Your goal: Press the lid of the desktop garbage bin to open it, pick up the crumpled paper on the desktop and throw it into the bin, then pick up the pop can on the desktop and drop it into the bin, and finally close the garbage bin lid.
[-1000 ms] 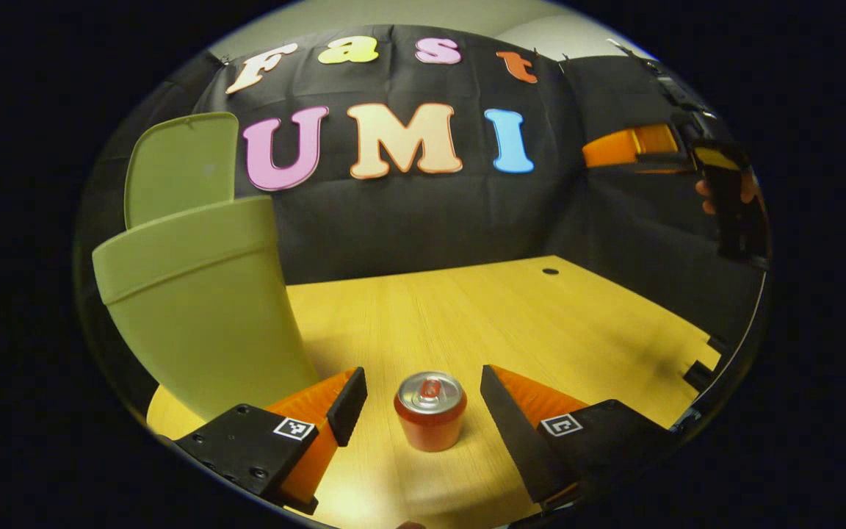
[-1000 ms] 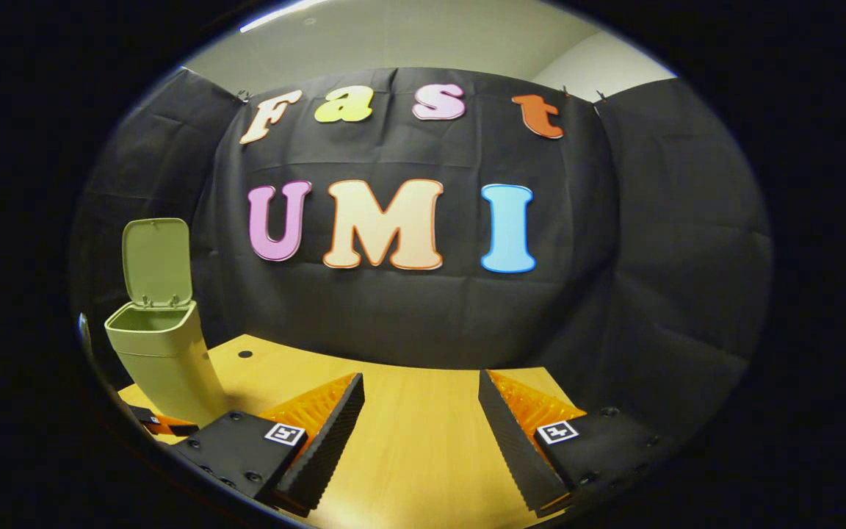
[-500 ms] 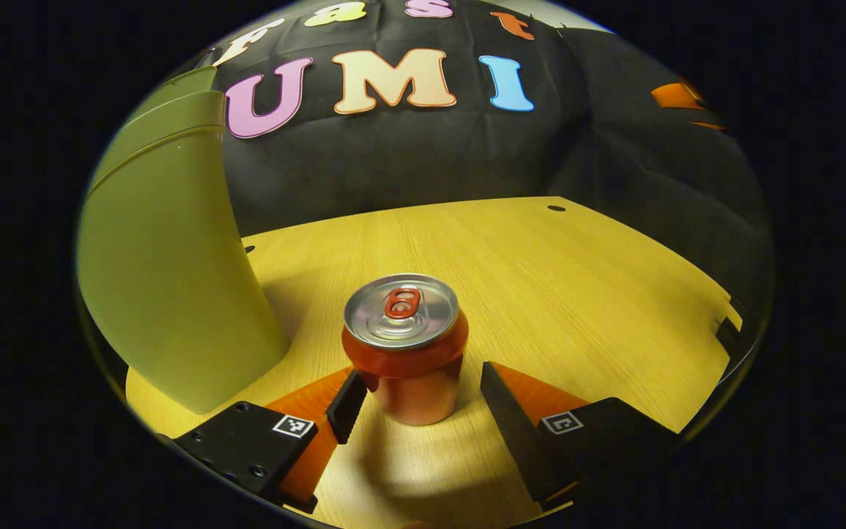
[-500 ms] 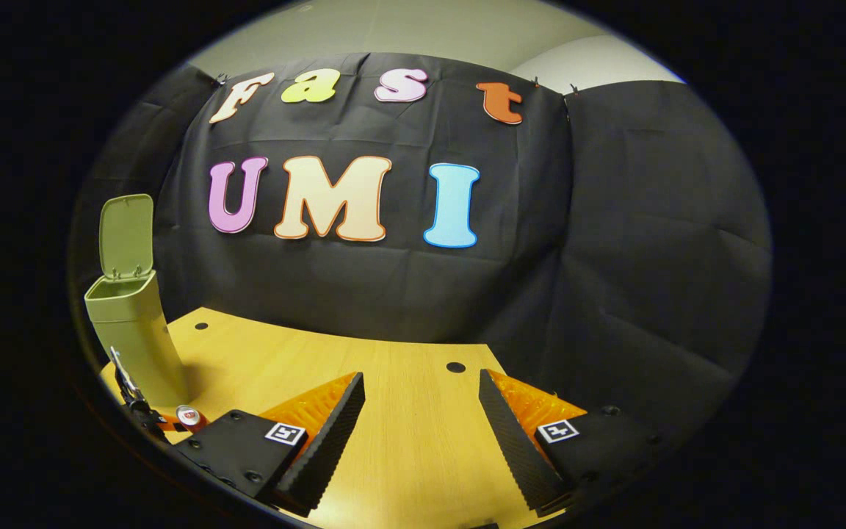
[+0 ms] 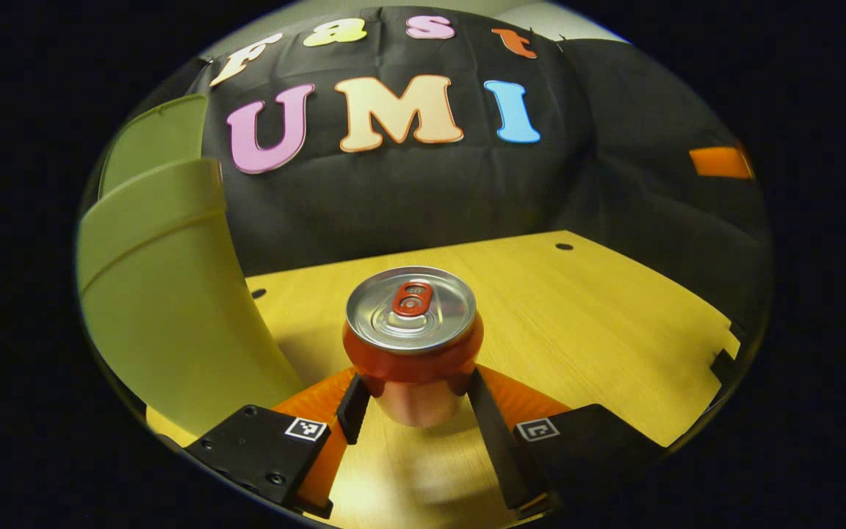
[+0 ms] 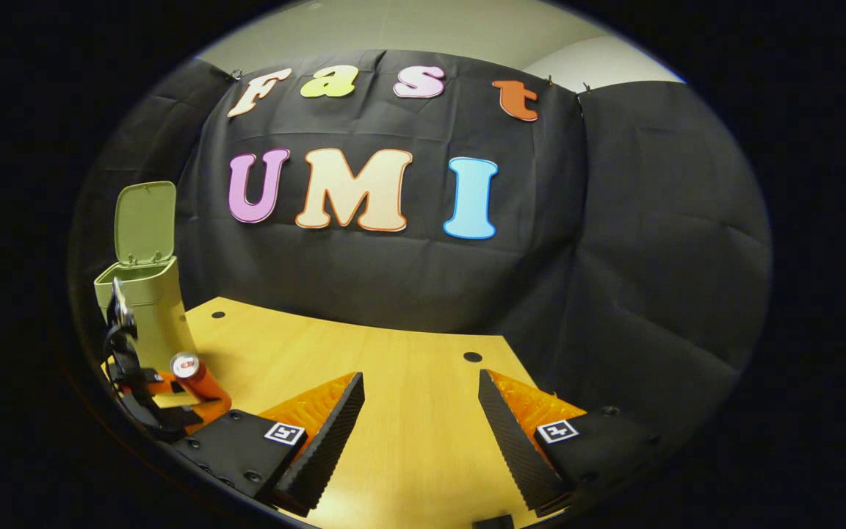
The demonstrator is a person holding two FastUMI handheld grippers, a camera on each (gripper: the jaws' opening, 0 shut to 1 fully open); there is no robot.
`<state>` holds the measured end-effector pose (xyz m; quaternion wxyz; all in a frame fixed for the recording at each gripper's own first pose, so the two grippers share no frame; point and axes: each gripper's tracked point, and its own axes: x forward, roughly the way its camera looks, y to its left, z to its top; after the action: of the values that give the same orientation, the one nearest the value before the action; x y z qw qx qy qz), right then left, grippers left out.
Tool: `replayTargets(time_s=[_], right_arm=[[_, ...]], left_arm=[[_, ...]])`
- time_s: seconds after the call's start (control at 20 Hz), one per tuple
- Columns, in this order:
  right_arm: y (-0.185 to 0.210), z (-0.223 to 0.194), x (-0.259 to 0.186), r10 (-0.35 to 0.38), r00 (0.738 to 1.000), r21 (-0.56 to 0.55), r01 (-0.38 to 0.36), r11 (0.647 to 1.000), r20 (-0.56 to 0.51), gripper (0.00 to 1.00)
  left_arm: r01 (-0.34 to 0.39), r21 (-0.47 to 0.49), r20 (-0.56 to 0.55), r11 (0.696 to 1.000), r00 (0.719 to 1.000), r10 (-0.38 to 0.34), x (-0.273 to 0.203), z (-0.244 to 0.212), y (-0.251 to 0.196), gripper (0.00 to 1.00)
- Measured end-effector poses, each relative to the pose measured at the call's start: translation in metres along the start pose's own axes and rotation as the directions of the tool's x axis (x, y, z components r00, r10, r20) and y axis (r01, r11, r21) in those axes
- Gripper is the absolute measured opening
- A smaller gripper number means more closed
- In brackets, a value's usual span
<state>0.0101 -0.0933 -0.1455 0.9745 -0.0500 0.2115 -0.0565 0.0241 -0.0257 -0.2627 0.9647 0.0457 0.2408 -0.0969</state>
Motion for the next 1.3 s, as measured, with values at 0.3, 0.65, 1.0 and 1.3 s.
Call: replayTargets(time_s=[0.3,0.65,1.0,1.3], right_arm=[[0.030,-0.011,0.002,0.078,0.997,0.013,-0.078,0.997,-0.004,0.98],[0.026,-0.016,0.006,0.095,0.995,0.048,-0.094,0.994,-0.010,0.99],[0.028,-0.022,0.012,0.113,0.993,0.067,-0.111,0.992,-0.018,0.99],[0.037,-0.022,0.016,0.133,0.991,0.058,-0.132,0.990,-0.023,0.98]], left_arm=[[-0.022,0.000,0.139,1.000,0.990,0.022,-0.002,0.097,0.018,0.78],[-0.101,-0.035,0.249,0.994,0.963,0.107,-0.016,0.182,0.060,0.77],[-0.245,-0.090,0.279,0.965,0.924,0.260,-0.046,0.212,0.140,0.78],[-0.388,-0.113,0.235,0.915,0.884,0.404,-0.069,0.190,0.207,0.78]])
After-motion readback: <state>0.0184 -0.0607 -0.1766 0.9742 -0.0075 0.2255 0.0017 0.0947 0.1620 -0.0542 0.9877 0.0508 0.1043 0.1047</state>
